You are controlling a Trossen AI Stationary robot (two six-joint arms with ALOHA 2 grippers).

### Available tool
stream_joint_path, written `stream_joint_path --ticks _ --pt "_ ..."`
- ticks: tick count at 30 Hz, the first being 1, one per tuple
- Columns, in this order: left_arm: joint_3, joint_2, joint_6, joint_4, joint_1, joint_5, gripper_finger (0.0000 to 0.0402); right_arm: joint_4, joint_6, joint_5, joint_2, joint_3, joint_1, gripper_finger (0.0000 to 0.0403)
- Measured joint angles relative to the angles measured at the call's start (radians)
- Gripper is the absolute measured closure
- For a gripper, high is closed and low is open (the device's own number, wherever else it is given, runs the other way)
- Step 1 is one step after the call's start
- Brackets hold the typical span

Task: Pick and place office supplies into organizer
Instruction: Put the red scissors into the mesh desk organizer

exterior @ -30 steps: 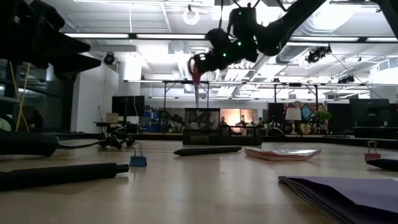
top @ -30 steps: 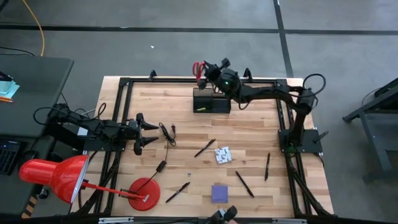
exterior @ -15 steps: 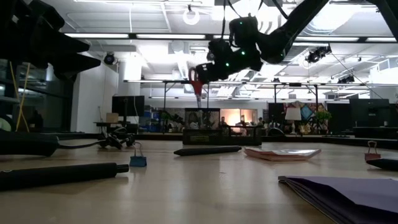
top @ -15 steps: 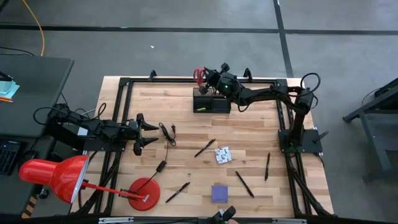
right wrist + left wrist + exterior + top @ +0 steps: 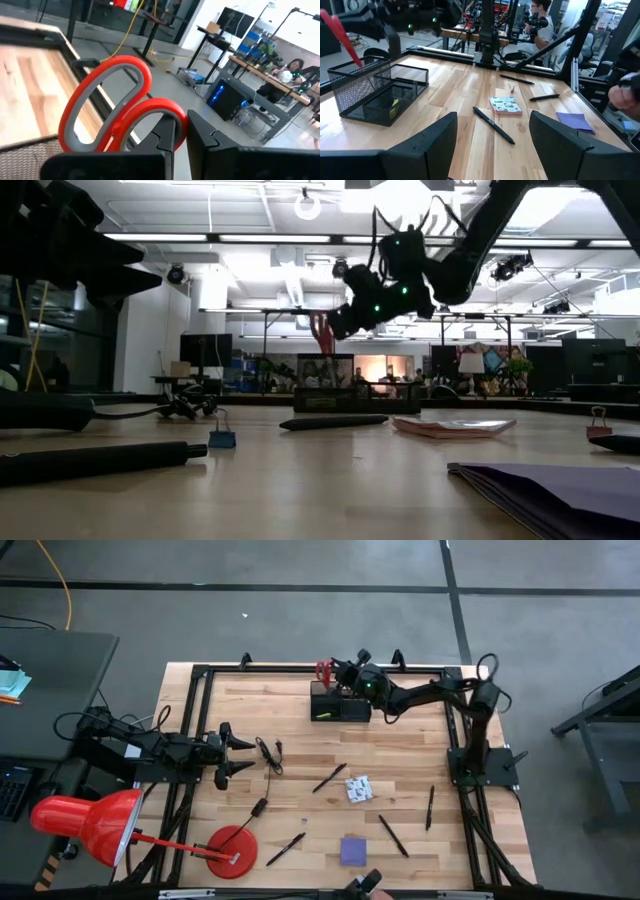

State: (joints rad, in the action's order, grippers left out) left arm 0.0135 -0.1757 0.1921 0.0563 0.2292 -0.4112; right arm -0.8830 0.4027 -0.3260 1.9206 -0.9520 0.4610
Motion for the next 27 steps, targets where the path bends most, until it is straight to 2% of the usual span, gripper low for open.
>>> stream_joint_path --ticks 6,11,20,27 --pt "0.0 0.0 0.0 0.0 0.0 0.0 0.0169 -0.099 0.01 -0.012 0.072 -0.006 -0.001 0.0398" --pt "0.0 -0.002 0.0 0.0 0.0 0.0 0.0169 -0.106 0.005 -0.022 0.081 -0.007 -0.001 0.0398" --pt "0.0 -0.056 0.004 0.0 0.0 0.0 0.0169 -0.116 0.044 -0.008 0.084 -0.005 -0.031 0.035" --pt "0.0 -0.08 0.022 0.0 0.0 -0.001 0.0169 -0.118 0.067 0.013 0.086 -0.003 -0.055 0.0341"
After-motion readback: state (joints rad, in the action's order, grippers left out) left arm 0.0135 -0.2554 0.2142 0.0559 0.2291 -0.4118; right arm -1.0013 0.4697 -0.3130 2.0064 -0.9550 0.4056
